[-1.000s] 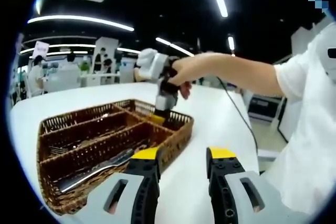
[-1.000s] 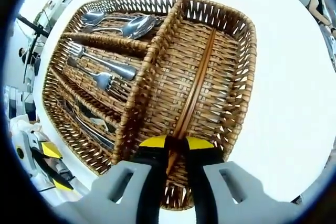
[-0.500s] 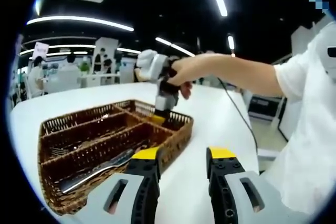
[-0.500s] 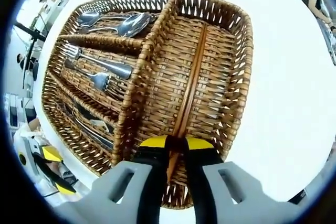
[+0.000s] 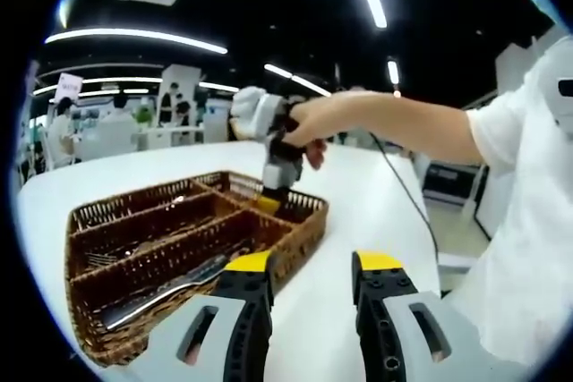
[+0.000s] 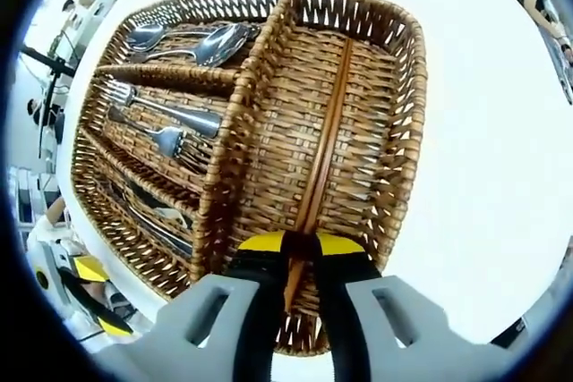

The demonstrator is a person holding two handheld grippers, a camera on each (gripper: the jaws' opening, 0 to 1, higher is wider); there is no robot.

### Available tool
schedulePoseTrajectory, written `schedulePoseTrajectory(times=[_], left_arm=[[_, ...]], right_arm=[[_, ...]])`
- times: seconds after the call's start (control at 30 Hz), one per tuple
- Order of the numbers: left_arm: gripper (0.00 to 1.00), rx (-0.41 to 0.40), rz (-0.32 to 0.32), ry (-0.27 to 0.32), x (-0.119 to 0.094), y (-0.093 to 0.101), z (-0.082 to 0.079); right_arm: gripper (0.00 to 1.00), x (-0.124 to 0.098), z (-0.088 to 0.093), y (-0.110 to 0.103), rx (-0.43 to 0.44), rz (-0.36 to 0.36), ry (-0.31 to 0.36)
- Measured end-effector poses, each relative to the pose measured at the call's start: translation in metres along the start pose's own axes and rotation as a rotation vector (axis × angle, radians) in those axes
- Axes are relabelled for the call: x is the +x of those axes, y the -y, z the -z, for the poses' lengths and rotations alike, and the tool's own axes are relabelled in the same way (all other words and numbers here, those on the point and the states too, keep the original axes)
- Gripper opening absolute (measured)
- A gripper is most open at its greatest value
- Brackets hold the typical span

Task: Arrange the knives, forks, and spoons in their matching storage slots by inserting each utensil handle-first until every utensil is classified and aligned in the correct compartment

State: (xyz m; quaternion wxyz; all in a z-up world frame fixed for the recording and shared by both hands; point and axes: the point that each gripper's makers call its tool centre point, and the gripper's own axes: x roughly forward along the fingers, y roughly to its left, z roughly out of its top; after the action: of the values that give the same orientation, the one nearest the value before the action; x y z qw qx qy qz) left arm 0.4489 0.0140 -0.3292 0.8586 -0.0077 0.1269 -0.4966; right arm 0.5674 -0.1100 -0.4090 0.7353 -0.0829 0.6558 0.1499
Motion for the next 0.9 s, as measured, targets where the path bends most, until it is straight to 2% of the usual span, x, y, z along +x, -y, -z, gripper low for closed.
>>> schedulePoseTrajectory(times=[0.27,0.37,0.9], left_arm=[[0.33,0.001,0.000,0.002,-0.001,0.000,0.000],[0.33,0.001,0.001,0.003,-0.001,0.001,0.000],[0.33,-0.001,-0.002,0.005,-0.001,0.000,0.000]], right_arm=[[0.12,-0.007,-0.003,0.001,-0.007,-0.008,0.014],[0.13,-0.013,-0.013,0.005,-0.002,-0.006,0.049],[0.11,-0.002,-0.002,0.006,-0.017,0.007,-0.008]])
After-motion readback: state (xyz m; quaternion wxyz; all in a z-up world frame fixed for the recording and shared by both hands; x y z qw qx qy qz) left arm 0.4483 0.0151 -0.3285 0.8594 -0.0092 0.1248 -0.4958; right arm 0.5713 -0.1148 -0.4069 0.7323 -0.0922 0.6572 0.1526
